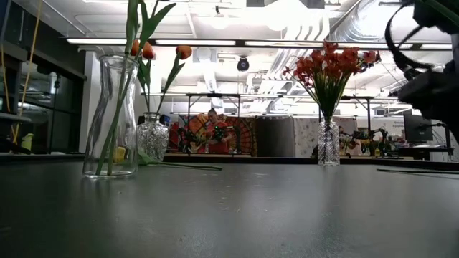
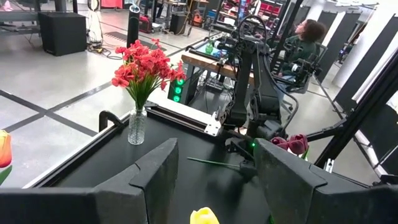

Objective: Sort flowers into vase by color
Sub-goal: Put the dark red flower into the green vase

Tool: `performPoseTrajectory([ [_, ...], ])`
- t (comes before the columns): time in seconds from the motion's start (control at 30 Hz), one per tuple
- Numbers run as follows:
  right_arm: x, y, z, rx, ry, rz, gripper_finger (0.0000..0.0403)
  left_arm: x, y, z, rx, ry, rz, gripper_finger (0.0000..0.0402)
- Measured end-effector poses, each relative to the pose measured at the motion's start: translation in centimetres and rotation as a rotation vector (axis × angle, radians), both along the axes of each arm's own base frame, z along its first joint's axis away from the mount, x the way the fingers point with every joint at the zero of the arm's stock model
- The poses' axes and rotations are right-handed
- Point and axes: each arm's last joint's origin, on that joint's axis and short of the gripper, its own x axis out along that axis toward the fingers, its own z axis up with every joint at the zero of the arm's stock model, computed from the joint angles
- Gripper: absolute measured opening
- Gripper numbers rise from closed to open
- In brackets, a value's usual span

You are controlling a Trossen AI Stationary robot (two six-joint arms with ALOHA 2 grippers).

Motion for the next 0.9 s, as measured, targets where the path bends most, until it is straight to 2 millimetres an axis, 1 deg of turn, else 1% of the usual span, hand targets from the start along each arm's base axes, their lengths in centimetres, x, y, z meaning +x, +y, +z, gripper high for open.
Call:
performPoseTrajectory([
  [0.07,0.3,0.0,0.7,0.005,-0.045,0.075,0.0204,0.0,0.0,0.0,0.000,0.000,0.000,0.0197],
  [0.17,0.9,-0.1,2.3,-0.008,-0.101,0.201,0.0204,0.0,0.0,0.0,0.005,0.001,-0.001,0.0197],
  [0.27,0.4,-0.6,3.4,-0.055,-0.023,0.300,0.0204,0.0,0.0,0.0,0.006,0.002,-0.001,0.0197],
  [0.33,0.0,-0.8,3.8,-0.070,0.029,0.318,0.0204,0.0,0.0,0.0,0.007,0.002,-0.001,0.0197],
  [0.4,-0.4,-0.9,3.7,-0.071,0.084,0.315,0.0204,0.0,0.0,0.0,0.005,0.001,0.000,0.0197],
  [0.53,-1.2,-1.2,2.8,-0.079,0.194,0.266,0.0204,0.0,0.0,0.0,-0.016,-0.005,0.003,0.0197],
  [0.63,-1.2,-1.2,2.1,-0.082,0.203,0.260,0.0204,0.0,0.0,0.0,-0.025,-0.008,0.004,0.0197],
  [0.77,-1.0,-1.1,1.2,-0.067,0.164,0.236,0.0204,0.0,0.0,0.0,-0.026,-0.008,0.005,0.0197],
  [0.9,-1.4,-1.4,0.6,-0.073,0.198,0.202,0.0202,0.0,0.0,0.0,-0.029,-0.009,0.005,0.0197],
])
